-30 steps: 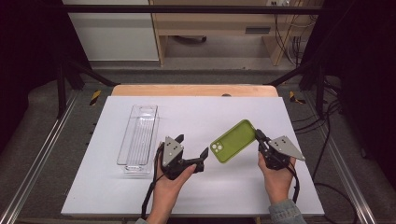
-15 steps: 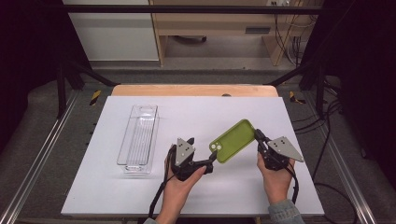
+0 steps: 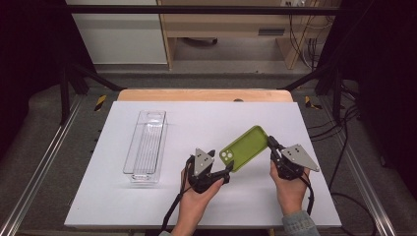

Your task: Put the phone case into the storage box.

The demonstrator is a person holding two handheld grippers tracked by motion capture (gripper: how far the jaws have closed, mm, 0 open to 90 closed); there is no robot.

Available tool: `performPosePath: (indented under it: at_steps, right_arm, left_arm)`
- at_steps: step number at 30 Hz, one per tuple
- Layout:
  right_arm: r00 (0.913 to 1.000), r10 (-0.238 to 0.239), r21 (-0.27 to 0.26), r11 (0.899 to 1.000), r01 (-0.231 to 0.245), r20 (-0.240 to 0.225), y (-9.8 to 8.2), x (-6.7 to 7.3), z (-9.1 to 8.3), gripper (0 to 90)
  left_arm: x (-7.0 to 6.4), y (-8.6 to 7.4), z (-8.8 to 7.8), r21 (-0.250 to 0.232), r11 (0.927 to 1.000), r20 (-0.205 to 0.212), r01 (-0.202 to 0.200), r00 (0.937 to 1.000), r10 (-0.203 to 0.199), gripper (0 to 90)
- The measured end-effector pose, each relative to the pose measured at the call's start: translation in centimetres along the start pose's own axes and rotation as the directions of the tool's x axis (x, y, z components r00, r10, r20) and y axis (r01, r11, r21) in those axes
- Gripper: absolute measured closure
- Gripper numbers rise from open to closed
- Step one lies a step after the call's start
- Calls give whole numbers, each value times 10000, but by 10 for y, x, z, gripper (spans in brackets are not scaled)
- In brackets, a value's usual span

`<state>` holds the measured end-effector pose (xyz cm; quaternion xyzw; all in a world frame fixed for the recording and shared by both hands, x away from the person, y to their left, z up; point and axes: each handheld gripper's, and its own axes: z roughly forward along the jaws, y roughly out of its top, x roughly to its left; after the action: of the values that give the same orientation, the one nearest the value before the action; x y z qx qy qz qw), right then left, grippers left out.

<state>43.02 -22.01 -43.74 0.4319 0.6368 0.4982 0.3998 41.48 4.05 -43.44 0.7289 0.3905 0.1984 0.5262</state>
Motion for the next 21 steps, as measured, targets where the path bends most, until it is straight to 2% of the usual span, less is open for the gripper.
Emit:
performPosePath:
  at_steps: [5,11,21]
  right_arm:
    - [10000,47,-64,10000,-46,40,0,0,-1,879]
    - [10000,54,-86,9999,-54,7,0,0,-1,879]
    - [9999,76,-235,9997,-73,131,0,1,-2,878]
  left_arm:
    - [-3,-4,0,76,9997,113,235,9997,-236,338]
    - [-4,-6,0,84,9995,139,314,9994,-315,393]
    - [-6,-8,-2,84,9966,338,821,9960,-824,559]
